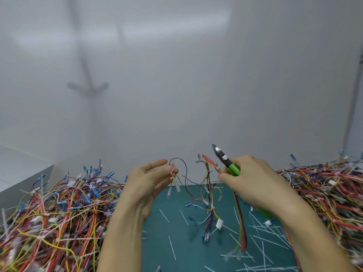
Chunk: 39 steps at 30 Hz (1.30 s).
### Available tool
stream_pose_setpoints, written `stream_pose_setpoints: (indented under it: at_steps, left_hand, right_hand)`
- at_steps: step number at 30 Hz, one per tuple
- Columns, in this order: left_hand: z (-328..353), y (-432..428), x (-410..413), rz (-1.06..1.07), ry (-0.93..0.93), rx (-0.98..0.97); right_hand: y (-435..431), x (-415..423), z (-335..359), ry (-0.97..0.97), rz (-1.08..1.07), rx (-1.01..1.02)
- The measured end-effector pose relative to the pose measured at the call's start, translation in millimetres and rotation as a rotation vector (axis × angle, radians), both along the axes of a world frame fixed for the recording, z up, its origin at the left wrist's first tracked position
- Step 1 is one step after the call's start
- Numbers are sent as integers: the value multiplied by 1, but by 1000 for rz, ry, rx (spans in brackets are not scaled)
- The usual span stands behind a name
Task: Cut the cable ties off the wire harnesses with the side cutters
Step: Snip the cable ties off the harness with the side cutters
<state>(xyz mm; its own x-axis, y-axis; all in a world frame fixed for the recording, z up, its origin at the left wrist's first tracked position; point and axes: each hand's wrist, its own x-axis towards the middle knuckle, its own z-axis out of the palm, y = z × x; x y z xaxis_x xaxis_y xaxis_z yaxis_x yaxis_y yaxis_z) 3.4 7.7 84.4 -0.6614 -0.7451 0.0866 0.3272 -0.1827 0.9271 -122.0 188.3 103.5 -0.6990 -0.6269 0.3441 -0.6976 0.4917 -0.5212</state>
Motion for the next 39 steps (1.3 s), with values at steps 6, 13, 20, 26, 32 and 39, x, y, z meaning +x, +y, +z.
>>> stream_pose_setpoints:
  at_steps: [6,13,20,26,32,39]
  left_hand:
    - [9,6,3,-34,95,-23]
    - [17,20,1,-6,137,-99]
    - [18,30,-4,-8,107,-163]
    - [20,38,-5,-36,9,-313]
    - [21,45,-5,-13,-210,-437]
    - [22,46,-4,-224,-151,-341]
  right_hand:
    - [-6,9,-2,-44,72,110]
    - [-16,20,-5,-179,220,25]
    - [-24,31,1,-501,313,-528]
    - [-28,35,-2,-363,213,-678]
    - [-27,32,-2,-312,167,-725]
    - [-26,32,0,-359,182,-744]
